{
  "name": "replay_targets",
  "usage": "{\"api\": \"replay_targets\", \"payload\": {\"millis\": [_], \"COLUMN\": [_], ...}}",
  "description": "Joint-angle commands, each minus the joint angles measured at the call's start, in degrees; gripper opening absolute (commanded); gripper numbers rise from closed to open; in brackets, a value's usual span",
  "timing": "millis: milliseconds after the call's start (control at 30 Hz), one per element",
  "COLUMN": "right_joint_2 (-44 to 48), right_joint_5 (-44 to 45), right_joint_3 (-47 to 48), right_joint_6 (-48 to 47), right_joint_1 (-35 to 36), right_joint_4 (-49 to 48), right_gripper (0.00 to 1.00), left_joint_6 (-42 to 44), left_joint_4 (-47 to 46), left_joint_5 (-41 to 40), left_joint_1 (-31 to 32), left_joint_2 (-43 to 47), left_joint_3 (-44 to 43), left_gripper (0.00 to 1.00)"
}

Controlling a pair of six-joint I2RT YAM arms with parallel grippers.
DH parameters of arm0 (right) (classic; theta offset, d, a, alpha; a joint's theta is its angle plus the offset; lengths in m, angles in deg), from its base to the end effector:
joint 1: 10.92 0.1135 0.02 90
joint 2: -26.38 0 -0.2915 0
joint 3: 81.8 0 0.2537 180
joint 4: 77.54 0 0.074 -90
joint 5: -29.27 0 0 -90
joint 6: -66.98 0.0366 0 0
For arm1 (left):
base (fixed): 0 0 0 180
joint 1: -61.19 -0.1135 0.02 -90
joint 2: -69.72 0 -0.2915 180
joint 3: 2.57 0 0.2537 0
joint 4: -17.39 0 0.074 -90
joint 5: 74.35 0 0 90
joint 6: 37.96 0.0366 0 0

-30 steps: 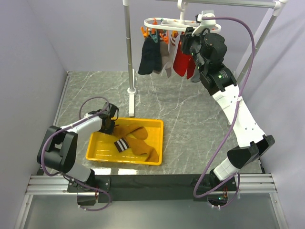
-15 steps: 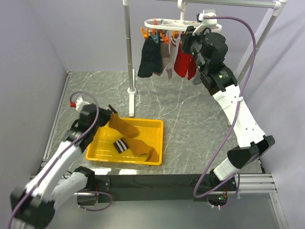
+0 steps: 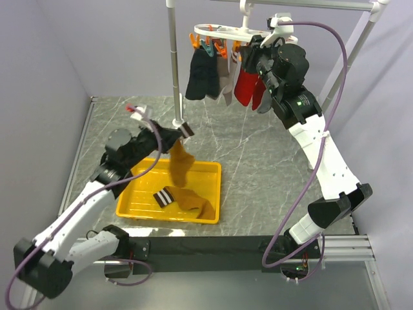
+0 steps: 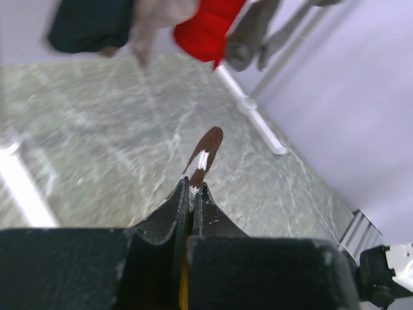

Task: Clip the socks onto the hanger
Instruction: Pick up the sock from the bin, then clamp the sock onto the hanger.

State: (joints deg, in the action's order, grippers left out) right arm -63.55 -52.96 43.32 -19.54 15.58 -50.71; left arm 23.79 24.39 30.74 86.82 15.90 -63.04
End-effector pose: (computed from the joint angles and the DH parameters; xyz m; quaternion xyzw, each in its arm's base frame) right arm 0.3030 0.1455 0.5672 -0.0799 0.6493 0.1525 0.7408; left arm 0.1845 -0.0991 0.3775 0.0765 0.7051 -0.3996 0.5808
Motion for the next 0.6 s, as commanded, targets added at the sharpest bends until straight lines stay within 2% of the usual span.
{"api": "replay_targets", "payload": {"millis": [0,133,233,300,433,533,567], "right_joint_2": [2.3,3.2,3.9,3.9,2.4,1.6,1.7], "right_joint_5": [-4.7,-5.7,-5.8,-5.6,-5.4,-6.1,-5.9], "right_joint_3": [2.1,0.8,0.3,0.3,2.1,3.3,3.1], "right_joint_6": [2.5,5.0,7.2,7.8,8.9,9.2,9.3], "right_joint_1": [0.1,0.2,0.1,0.1,0.2,0.1,0.1], "right_joint_4": [-1.4,-2.1,-3.0,-3.7,-2.8,-2.1,-2.3], "right_gripper": [0.0,0.0,0.0,0.0,0.0,0.0,0.0], "left_joint_6": [4.7,4.4,4.4,4.8,5.2,3.7,3.2], "left_joint_4": [-13.8,-16.6,-15.5,-16.5,-20.6,-18.3,-17.5], "left_joint_5": [5.9,1.4,-9.2,-12.1,-19.6,-24.1,-28.0], "left_joint_1": [2.5,7.2,11.7,14.3,16.9,17.2,17.2], "left_joint_2": [-4.4,-15.1,-21.7,-24.3,-30.4,-34.1,-34.9], "left_joint_3": [-5.5,-14.8,-22.2,-25.9,-30.2,-35.6,-37.0], "left_gripper": [0.01,0.01,0.01,0.01,0.01,0.01,0.0]}}
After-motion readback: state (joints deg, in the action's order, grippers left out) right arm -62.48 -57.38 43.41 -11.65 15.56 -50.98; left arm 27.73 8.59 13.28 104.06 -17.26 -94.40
